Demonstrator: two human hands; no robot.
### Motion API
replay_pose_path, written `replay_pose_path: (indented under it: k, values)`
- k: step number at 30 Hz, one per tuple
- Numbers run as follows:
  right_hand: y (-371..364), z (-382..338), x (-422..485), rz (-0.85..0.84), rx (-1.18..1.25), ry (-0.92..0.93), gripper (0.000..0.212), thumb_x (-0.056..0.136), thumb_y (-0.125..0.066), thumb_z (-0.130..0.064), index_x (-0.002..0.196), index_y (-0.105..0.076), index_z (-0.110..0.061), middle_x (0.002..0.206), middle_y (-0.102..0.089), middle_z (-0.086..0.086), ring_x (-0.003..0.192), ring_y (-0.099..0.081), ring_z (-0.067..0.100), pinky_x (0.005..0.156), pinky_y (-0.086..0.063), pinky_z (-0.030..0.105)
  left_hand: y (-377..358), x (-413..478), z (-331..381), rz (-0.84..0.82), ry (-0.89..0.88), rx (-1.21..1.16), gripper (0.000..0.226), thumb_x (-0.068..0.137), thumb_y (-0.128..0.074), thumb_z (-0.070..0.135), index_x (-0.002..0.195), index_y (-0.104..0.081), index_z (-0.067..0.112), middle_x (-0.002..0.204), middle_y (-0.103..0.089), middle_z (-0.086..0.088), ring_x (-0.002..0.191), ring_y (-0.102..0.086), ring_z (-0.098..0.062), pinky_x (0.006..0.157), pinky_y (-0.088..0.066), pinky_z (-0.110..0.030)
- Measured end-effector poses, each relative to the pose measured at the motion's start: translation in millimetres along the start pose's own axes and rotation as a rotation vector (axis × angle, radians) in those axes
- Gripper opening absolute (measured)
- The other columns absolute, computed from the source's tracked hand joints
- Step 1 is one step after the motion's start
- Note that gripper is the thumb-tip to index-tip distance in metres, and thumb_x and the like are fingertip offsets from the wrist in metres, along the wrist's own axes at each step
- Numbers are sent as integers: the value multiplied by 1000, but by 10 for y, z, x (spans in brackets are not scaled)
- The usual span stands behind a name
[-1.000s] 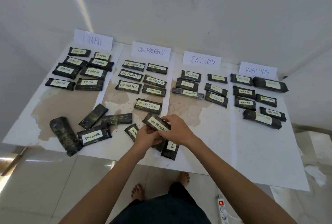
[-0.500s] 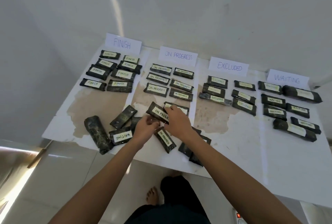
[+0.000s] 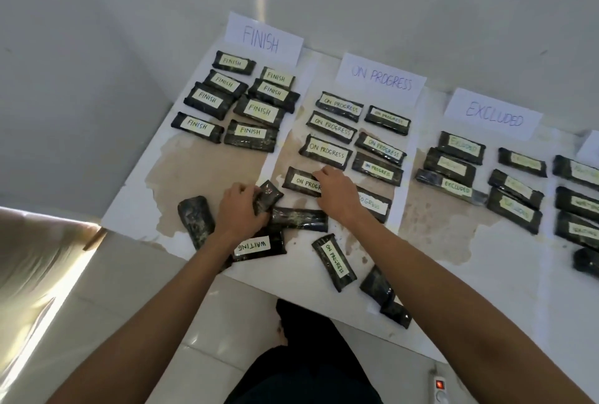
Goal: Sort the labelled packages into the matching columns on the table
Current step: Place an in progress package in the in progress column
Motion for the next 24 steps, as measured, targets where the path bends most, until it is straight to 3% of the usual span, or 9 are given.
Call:
replay_pose_path:
  k: [2,7,11,13,16,18,20,24]
  values:
    - [-66,9,21,-3,5,-6,46,82,-56,2,126,-52,-8,121,-52,11,104,-50,29,79,-47,37,-59,-3,-56,-46,-6,52,57,76,-68,32,127,-47,15,119,-47,-13,108,-44,-31,91,-43,-41]
    - [-113,23,35,-14,12,-7,54,80,-60,-2,132,-47,-11,126,-49,11,108,-49,28,86,-46,37,-92,-37,-64,-83,-45,80,61,75,-67,16,131,-42,14,121,-44,-13,108,-44,-30,90,-44,-40]
    - [-34,-43,5,-9,109,-8,66,78,-64,-8,139,-40,-12,134,-44,13,117,-46,30,95,-44,39,11,12,-59,-117,-93,11,58,76,-64,18,131,-46,14,118,-46,-11,105,-46,-27,88,-45,-37]
    - [55,-140,-24,21,187,11,64,79,-64,-9,138,-42,-14,134,-44,10,118,-45,28,96,-44,40,130,65,-65,-163,-53,-135,51,79,-62,21,128,-51,17,109,-49,-7,98,-51,-23,84,-44,-30]
    - [193,-386,-92,10,336,92,64,78,-65,-12,138,-43,-19,135,-42,3,119,-46,22,98,-45,37,301,102,-47,-357,142,-466,28,90,-48,21,113,-64,23,94,-62,-6,82,-56,-17,70,-41,-27]
    - [242,-594,-137,-44,354,194,68,77,-70,-18,139,-42,-22,139,-37,1,122,-45,20,98,-46,34,394,87,-42,-495,279,-699,27,93,-41,20,103,-66,23,91,-68,-12,78,-59,-18,64,-42,-28]
    - [255,-735,-154,-75,306,248,71,77,-72,-20,140,-40,-24,143,-33,1,122,-44,20,95,-47,35,463,80,-83,-591,357,-873,28,92,-39,21,105,-63,12,92,-67,-18,79,-62,-22,58,-44,-26]
    - [281,-830,-106,-32,290,258,70,76,-72,-11,139,-42,-17,139,-37,6,113,-50,26,90,-51,42,566,103,-192,-713,428,-958,35,91,-39,24,111,-56,2,89,-66,-15,75,-68,-20,56,-45,-27]
Point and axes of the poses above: each hand's wrist, its own x-axis towards the middle knuckle, its own y-axis out of the back of the hand, z = x × y, the point moved 5 cm from there along x, towards the middle knuckle
